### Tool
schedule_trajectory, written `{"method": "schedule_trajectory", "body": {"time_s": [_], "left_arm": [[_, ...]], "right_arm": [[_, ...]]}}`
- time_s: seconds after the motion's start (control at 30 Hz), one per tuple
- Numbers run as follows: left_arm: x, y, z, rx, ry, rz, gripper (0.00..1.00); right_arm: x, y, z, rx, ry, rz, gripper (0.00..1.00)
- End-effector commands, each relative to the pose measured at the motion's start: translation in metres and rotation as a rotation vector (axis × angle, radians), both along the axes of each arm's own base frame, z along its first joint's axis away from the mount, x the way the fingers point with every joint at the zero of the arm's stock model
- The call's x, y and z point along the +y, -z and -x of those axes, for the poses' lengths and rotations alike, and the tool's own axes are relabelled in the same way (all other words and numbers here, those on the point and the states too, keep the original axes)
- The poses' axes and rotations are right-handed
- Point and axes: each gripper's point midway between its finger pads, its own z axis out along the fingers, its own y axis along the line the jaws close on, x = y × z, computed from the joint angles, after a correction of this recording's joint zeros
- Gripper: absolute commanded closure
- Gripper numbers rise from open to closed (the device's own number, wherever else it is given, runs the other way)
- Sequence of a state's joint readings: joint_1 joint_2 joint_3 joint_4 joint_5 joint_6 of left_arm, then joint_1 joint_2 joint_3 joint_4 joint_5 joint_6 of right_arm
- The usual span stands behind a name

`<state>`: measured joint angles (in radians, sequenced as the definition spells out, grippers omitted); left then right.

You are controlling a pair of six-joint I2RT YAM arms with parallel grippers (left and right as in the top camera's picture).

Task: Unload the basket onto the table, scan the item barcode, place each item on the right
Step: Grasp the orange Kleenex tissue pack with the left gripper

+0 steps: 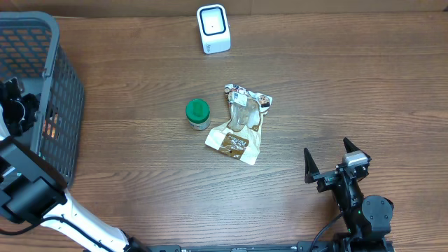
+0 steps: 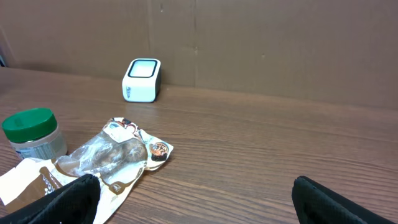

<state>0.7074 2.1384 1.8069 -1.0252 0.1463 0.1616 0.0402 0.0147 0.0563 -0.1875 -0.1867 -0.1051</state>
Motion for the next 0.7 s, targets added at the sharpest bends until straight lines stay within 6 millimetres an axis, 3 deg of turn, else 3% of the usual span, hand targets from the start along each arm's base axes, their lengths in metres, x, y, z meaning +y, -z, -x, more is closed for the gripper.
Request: {"method": "schedule_trajectory", "body": {"time_s": [0.0, 0.1, 0.37, 0.53, 0.67], "left_arm": [[-0.001, 0.01, -0.002, 0.007, 0.022, 0.015, 0.2], [-0.001, 0.019, -0.002, 0.021, 0.022, 0.027, 0.14], [-0.004, 0.048, 0.001, 0.067, 0.02, 0.067, 0.19], [-0.006, 0.055, 0.004, 0.086, 0.02, 0.084, 0.38], [-0.007, 0.055, 0.005, 0.09, 0.015, 0.089, 0.66]], "right_arm": [[0.002, -0.004, 0.001, -0.016, -0.01, 0.0, 0.0], [0.002, -0.004, 0.001, -0.016, -0.01, 0.0, 0.0], [0.002, -0.004, 0.001, -0.016, -0.01, 0.0, 0.0], [0.002, -0.004, 0.001, -0.016, -0.01, 0.0, 0.0], [0.002, -0.004, 0.001, -0.016, -0.01, 0.0, 0.0]]}}
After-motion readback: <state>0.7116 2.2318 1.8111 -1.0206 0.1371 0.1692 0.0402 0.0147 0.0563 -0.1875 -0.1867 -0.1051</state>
